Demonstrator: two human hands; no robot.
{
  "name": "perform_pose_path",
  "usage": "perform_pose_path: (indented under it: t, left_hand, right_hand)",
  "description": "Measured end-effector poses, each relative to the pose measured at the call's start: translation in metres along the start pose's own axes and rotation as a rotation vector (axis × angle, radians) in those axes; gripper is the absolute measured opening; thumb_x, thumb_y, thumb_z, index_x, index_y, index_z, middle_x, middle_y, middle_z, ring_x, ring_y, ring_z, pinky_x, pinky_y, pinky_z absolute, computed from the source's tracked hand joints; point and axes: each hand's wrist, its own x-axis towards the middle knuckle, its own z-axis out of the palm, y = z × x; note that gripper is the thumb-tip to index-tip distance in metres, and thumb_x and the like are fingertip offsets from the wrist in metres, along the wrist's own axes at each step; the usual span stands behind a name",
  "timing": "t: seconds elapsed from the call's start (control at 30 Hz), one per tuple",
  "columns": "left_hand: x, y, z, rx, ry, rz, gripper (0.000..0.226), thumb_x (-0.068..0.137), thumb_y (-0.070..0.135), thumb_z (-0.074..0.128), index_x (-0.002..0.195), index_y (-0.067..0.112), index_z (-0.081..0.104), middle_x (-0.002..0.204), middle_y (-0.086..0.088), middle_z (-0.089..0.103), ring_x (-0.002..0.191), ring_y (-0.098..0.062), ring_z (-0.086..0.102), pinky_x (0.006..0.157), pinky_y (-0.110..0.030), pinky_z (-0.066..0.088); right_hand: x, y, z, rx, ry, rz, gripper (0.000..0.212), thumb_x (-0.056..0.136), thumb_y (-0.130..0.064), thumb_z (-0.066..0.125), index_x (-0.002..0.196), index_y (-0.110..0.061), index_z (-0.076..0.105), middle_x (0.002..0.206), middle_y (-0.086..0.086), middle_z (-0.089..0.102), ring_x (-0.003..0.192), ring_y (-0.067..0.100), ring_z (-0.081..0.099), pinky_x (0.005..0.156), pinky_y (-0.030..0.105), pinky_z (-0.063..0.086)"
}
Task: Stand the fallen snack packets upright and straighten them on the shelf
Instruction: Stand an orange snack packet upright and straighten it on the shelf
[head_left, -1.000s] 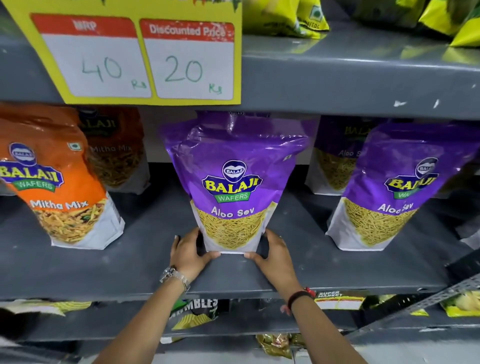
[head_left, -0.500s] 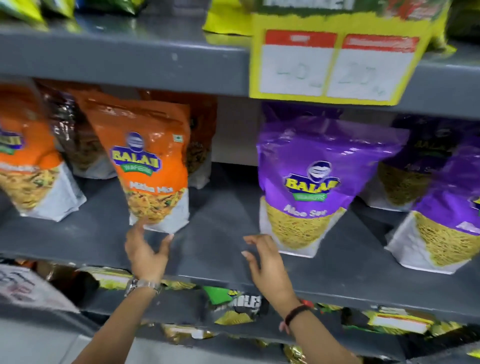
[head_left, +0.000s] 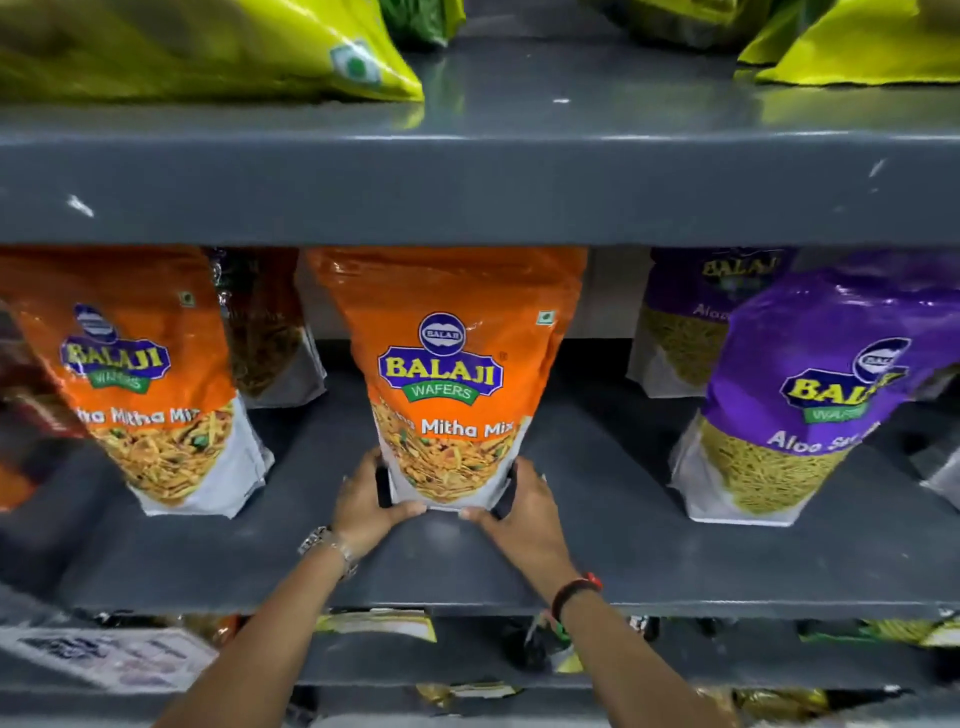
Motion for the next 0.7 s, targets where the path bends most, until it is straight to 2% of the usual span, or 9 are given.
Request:
perform_pose_path:
  t: [0.1,0.27,0.43,0.7]
  left_hand:
    - [0.0,-0.003,0.002,0.091,0.072,0.005,0.075,0.063,0.021,0.078,0.124,0.008,0.036,0.131,-0.014,0.05,0.122,-0.034,0.041,0.105,-0.047,0.031]
    - [-0.012,-0.003,0.017,0.193,0.157,0.059,0.073,0.057,0.028,0.081,0.116,0.006,0.045,0.119,-0.015,0.058,0.112,-0.034,0.049,0.1,-0.045,0.033]
    - [-0.016,-0.009,0.02,0.264,0.116,0.109,0.083,0.056,0.033,0.081,0.124,0.009,0.04,0.127,-0.012,0.055,0.119,-0.033,0.047,0.108,-0.047,0.023]
    - [-0.02,-0.009,0.022,0.246,0.136,0.076,0.073,0.061,0.03,0.078,0.121,0.008,0.042,0.126,-0.012,0.057,0.118,-0.033,0.047,0.11,-0.05,0.022]
  right_hand:
    - [-0.003,-0.001,0.002,0.023,0.015,-0.001,0.064,0.066,-0.031,0.077,0.119,-0.018,0.042,0.126,0.005,0.056,0.117,0.024,0.048,0.104,0.048,0.038]
    - [-0.01,0.01,-0.012,-0.015,-0.015,0.011,0.064,0.069,-0.03,0.076,0.122,-0.021,0.04,0.13,0.005,0.054,0.12,0.024,0.047,0.098,0.044,0.044]
    - [-0.019,0.014,-0.014,-0.091,0.002,-0.007,0.077,0.066,-0.034,0.078,0.129,-0.022,0.035,0.134,0.003,0.05,0.122,0.023,0.044,0.101,0.041,0.042]
    - [-0.019,0.02,-0.011,-0.128,0.03,-0.001,0.072,0.069,-0.032,0.075,0.13,-0.021,0.037,0.132,0.005,0.052,0.12,0.024,0.047,0.096,0.037,0.043]
